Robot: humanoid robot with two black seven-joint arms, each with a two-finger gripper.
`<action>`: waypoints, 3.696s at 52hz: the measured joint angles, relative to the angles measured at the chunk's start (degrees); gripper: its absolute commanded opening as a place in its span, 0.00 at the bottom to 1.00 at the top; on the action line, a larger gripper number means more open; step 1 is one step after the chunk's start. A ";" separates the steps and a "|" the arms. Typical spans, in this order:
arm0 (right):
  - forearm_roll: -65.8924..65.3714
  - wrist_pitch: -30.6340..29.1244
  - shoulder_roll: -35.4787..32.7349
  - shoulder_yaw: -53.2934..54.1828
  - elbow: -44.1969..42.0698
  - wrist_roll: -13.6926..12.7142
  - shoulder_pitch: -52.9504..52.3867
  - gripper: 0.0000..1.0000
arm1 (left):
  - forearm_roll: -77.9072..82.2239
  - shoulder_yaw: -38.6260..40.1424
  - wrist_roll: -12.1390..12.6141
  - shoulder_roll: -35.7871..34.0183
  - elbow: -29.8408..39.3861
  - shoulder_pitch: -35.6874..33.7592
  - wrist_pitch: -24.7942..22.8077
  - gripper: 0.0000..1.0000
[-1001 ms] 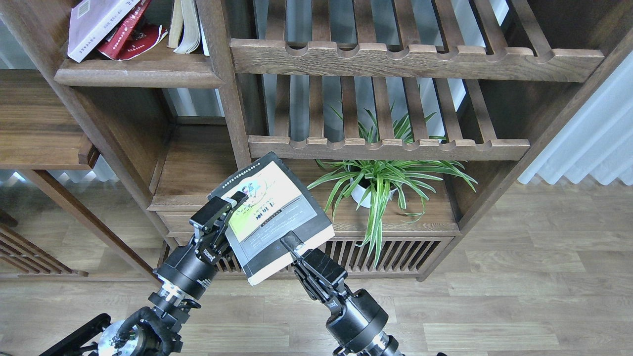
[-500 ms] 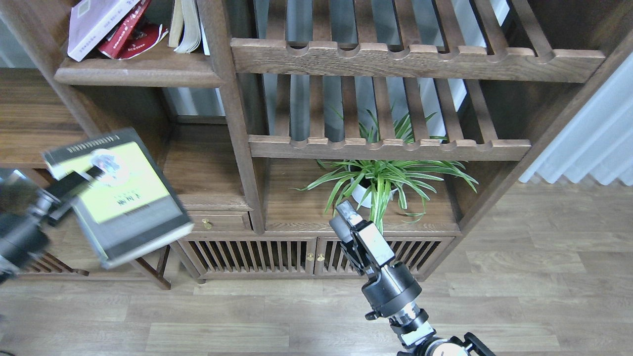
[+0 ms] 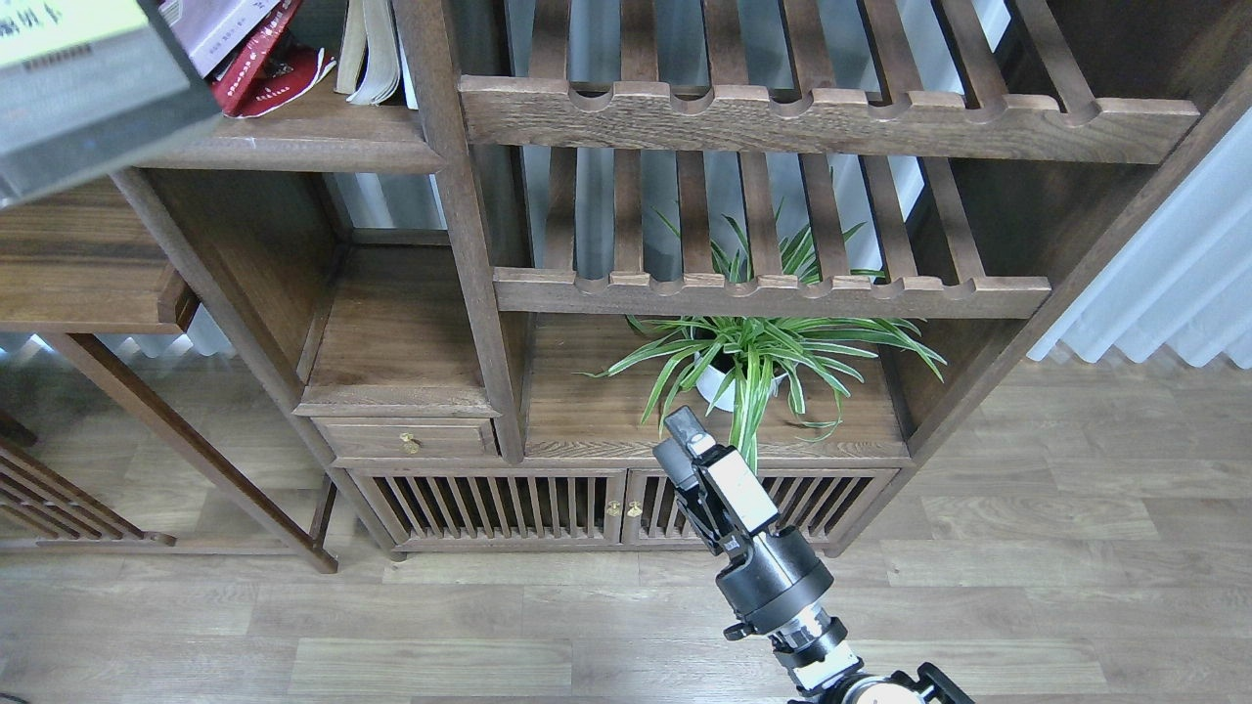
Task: Organize books on shelf
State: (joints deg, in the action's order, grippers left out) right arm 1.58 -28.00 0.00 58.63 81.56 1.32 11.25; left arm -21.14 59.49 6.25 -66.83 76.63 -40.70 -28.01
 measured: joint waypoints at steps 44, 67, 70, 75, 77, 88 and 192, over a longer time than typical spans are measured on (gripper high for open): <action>-0.04 0.00 0.00 0.18 0.09 -0.10 0.93 1.00 | 51.24 3.67 10.48 21.85 -18.83 -31.74 0.02 0.05; -0.09 0.00 0.00 0.42 0.35 -0.18 2.01 1.00 | 64.08 3.14 10.34 30.86 -28.40 -38.24 0.01 0.05; -0.09 0.00 0.00 0.42 0.36 -0.18 2.02 1.00 | 64.32 3.34 10.07 32.02 -30.70 -39.02 0.01 0.05; -0.09 0.00 0.00 0.37 0.42 -0.25 1.97 1.00 | 64.38 3.56 9.25 33.79 -33.28 -39.56 0.01 0.05; -0.09 0.00 0.00 0.36 0.44 -0.26 1.96 1.00 | 64.38 3.61 8.50 34.43 -34.39 -39.74 0.01 0.06; -0.09 0.00 0.00 0.32 0.45 -0.27 1.88 1.00 | 64.39 2.98 3.19 36.70 -38.91 -41.45 0.01 0.07; -0.09 0.00 0.00 0.53 0.80 -0.18 2.03 1.00 | 65.43 -3.68 -19.99 44.17 -47.04 -38.84 0.01 0.63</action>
State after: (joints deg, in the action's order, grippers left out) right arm 1.49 -28.00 0.00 59.16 82.36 1.14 13.27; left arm 44.28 55.81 -13.74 -22.66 29.59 -79.54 -28.00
